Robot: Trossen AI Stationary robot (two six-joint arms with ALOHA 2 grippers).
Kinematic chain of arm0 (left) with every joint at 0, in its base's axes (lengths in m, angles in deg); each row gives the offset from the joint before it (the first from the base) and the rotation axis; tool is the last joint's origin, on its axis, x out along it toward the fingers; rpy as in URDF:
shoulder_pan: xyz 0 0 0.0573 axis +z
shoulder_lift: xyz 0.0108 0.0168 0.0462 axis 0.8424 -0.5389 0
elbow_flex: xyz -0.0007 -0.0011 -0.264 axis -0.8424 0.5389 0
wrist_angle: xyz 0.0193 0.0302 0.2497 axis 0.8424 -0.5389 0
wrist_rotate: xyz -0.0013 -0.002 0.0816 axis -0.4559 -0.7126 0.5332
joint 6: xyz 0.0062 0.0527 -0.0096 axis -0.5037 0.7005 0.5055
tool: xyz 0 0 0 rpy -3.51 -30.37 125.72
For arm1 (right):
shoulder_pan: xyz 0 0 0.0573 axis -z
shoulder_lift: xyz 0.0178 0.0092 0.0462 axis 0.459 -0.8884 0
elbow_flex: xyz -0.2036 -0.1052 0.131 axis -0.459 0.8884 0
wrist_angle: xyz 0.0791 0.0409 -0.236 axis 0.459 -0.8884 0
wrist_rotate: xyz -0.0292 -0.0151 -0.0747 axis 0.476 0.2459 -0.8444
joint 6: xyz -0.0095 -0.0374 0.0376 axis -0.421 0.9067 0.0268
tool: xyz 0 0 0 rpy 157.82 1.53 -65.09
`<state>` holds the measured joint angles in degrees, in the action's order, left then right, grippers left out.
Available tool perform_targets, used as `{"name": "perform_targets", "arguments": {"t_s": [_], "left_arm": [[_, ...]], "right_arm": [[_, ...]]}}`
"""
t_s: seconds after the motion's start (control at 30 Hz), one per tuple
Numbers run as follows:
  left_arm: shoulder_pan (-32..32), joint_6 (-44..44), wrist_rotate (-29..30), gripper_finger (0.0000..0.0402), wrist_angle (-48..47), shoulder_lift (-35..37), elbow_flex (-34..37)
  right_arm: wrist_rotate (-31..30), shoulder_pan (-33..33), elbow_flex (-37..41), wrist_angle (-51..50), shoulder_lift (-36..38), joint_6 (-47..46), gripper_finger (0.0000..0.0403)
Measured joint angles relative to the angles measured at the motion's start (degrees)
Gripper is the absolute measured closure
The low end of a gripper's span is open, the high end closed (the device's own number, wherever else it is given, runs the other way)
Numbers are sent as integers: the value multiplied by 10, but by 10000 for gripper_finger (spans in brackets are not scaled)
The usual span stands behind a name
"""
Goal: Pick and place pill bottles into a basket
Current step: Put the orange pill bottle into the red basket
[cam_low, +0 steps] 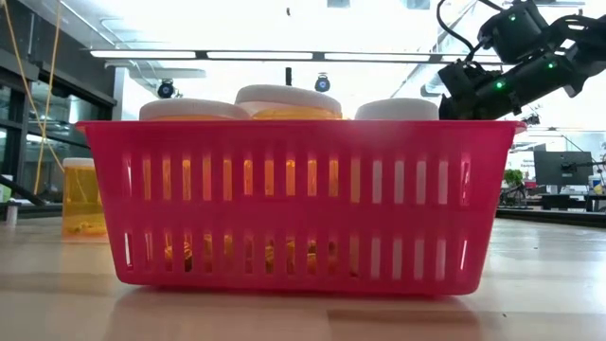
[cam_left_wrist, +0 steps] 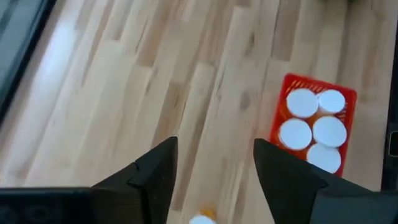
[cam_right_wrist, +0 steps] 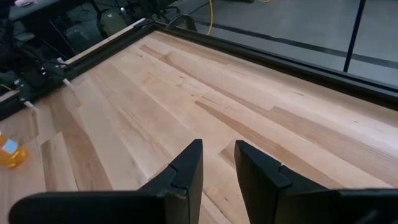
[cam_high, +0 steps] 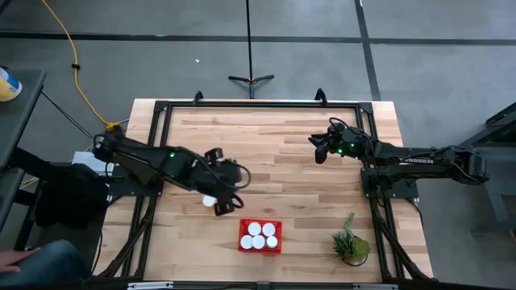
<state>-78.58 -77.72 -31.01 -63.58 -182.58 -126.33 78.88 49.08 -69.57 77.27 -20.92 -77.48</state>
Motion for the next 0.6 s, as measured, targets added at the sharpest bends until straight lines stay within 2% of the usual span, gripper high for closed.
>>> {"name": "perform_targets", "arguments": {"t_s": [0.3, 0.43, 0.6], "left_arm": [[-2, -37, -59, 149, 213, 183, 302], [-2, -7, -54, 129, 235, 246, 388], [3, 5, -83, 73, 241, 270, 453]], "right_arm": [[-2, 0, 0, -1, 0, 0, 318], [-3, 0, 0, -1, 0, 0, 318], [-10, 0, 0, -1, 0, -1, 318]]}}
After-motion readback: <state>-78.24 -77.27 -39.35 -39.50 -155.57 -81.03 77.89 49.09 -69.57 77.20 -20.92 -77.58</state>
